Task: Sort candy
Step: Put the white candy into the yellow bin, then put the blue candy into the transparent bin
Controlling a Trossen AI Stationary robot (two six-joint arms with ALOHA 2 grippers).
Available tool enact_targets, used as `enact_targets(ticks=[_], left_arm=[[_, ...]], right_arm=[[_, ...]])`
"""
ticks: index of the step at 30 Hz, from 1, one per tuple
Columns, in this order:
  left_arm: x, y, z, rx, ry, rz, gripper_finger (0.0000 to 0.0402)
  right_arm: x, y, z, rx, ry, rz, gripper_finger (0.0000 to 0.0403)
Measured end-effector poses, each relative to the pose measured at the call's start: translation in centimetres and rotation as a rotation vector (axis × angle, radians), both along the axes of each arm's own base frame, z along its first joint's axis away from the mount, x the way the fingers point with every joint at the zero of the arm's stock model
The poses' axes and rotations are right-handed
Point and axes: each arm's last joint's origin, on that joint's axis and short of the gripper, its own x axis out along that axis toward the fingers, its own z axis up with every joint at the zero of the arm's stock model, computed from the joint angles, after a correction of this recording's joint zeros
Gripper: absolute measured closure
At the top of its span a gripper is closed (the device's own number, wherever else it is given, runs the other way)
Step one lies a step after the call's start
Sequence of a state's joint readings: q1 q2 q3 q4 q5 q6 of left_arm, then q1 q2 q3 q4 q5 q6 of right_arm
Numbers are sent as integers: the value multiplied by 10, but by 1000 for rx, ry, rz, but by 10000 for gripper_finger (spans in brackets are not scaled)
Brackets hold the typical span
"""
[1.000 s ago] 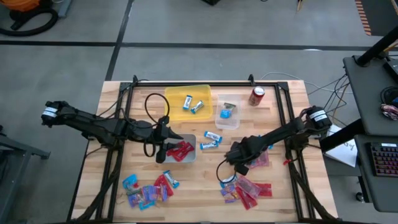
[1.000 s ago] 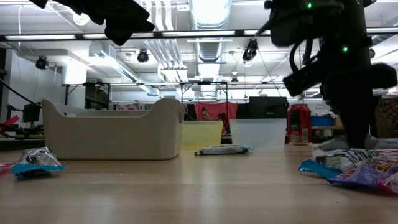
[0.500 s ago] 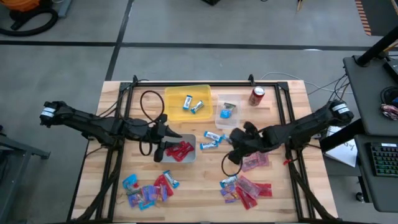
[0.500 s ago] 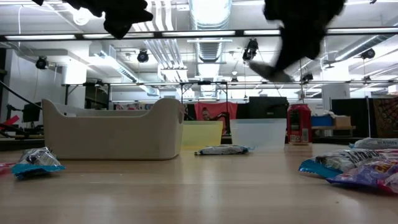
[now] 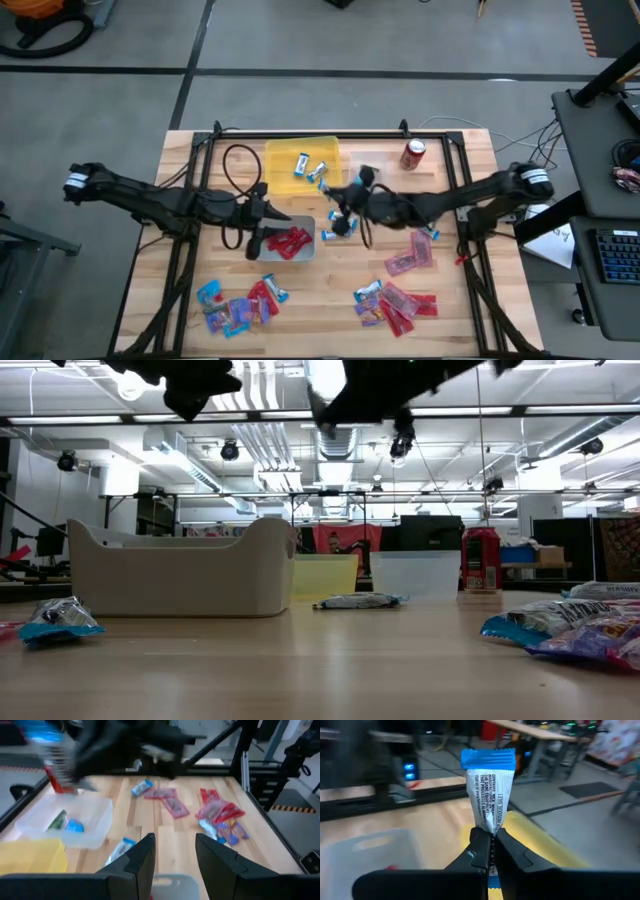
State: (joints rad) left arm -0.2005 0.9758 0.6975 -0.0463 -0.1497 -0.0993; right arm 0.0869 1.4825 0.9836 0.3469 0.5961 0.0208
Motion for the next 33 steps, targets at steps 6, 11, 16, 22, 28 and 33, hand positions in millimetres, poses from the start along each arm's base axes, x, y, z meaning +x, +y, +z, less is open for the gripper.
enact_targets(ticks=[6,11,16,22,28,33], left_arm=[[-18,4,2,-46,55,21,277],[-25,5,2,-80,90,38,277],[-26,5,-1,-90,124,46,277],[-25,5,-7,-119,175,70,277],[-23,5,-11,-175,202,122,277],[-25,-1,-14,-255,245,139,277]], right_arm=[[21,-52,-32,-12,22,-143,390],[31,-88,-57,-1,84,-219,390],[37,-106,-68,42,103,-222,390],[40,-116,-77,84,168,-231,354],[46,-116,-72,101,153,-203,281],[50,-117,-62,101,180,-204,235]])
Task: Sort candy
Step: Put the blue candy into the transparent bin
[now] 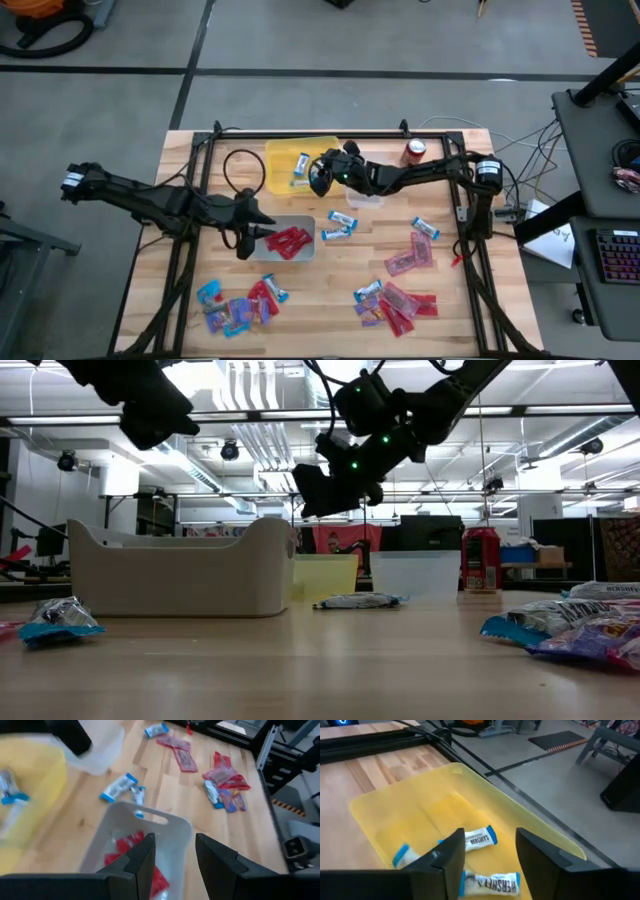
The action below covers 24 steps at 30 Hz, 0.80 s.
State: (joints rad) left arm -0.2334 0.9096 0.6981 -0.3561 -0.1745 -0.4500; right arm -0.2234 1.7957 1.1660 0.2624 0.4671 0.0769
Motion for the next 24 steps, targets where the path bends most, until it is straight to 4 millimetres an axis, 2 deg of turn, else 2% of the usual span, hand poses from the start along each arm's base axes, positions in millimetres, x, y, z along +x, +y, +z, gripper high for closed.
enact_targets(ticks=[6,15,24], left_arm=[[-7,-20,-4,-158,75,0,277],[-22,-74,-23,-439,309,-13,277],[-42,-116,-50,-709,672,172,277]], right_arm=[[6,3,14,-10,71,28,204],[16,26,41,-35,178,111,197],[20,56,70,-51,255,199,197]])
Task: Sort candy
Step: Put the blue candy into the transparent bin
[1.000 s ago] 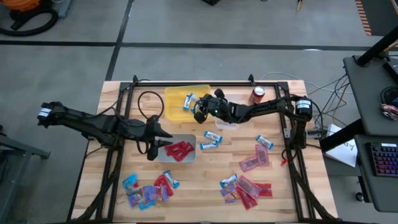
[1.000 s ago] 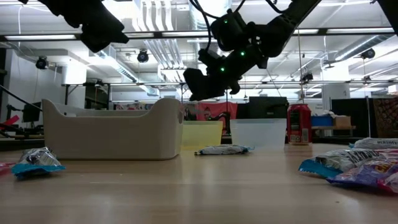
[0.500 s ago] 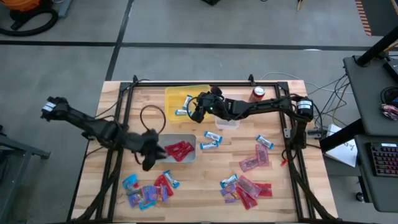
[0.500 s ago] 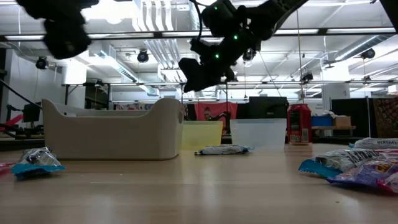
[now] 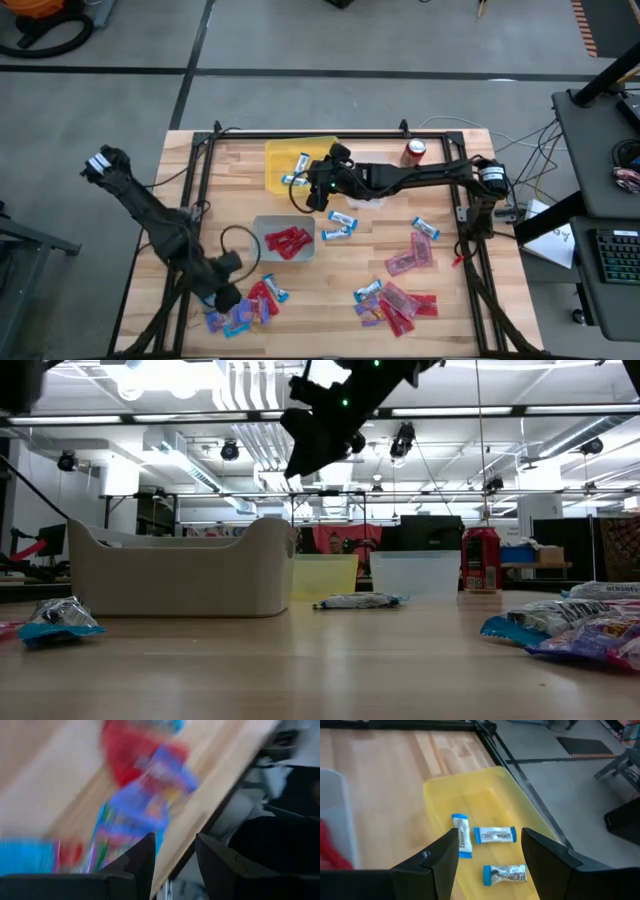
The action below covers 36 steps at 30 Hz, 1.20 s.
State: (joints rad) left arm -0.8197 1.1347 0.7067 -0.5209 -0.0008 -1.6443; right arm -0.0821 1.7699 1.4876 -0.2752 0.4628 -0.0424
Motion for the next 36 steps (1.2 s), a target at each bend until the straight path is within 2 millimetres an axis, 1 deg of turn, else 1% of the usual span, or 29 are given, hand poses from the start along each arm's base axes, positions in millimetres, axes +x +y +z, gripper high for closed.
enact_targets(ticks=[3,6,10,14,23,30,33,36], left_arm=[[-5,-9,-10,-36,146,47,277],[-8,-11,-22,18,260,100,277],[-11,-8,-38,122,404,191,277],[-12,-9,-48,162,499,207,277],[-10,-11,-72,294,584,224,277],[-8,-13,-81,337,607,212,280],[-8,-13,-83,348,595,206,297],[-7,-14,-84,351,584,189,336]], right_arm=[[1,8,3,-8,2,25,198],[2,13,4,-17,4,43,197],[2,14,4,-17,5,46,197],[2,15,4,-16,10,47,197],[1,16,3,-15,20,50,197],[1,17,2,-14,23,52,197],[1,18,2,-13,23,53,197],[1,19,2,-12,23,55,197]])
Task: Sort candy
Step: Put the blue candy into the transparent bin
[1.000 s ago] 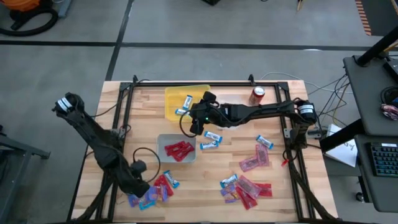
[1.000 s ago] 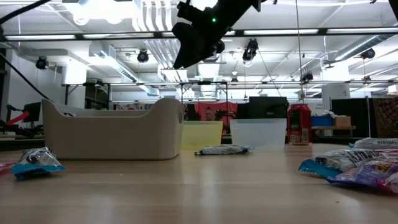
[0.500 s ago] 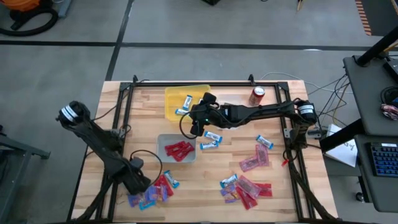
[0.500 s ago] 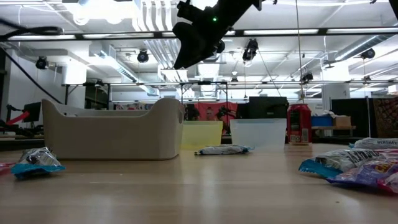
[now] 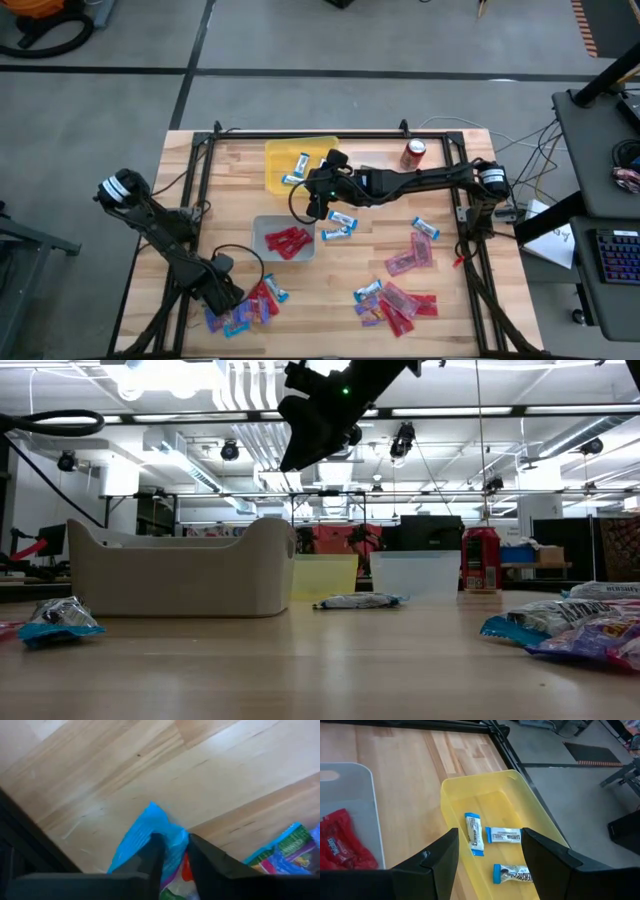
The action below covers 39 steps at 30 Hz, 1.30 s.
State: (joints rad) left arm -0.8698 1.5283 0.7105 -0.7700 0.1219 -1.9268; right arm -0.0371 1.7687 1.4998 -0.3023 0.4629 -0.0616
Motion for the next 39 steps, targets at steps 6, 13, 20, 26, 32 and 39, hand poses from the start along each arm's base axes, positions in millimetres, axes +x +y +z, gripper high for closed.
enact_targets(ticks=[6,13,20,26,32,39], left_arm=[[2,-1,3,8,-34,-27,392],[14,-7,31,84,-206,-137,400],[18,-7,64,105,-380,-273,401],[21,0,106,249,-671,-508,401],[27,3,144,483,-981,-819,401],[38,6,168,639,-1219,-1167,401]], right_arm=[[0,1,-1,1,7,2,197],[-1,2,-1,1,19,4,197],[-2,11,-2,5,37,33,197],[-1,25,-5,123,61,212,197],[1,55,-10,269,9,601,197],[5,88,-9,185,-177,795,197]])
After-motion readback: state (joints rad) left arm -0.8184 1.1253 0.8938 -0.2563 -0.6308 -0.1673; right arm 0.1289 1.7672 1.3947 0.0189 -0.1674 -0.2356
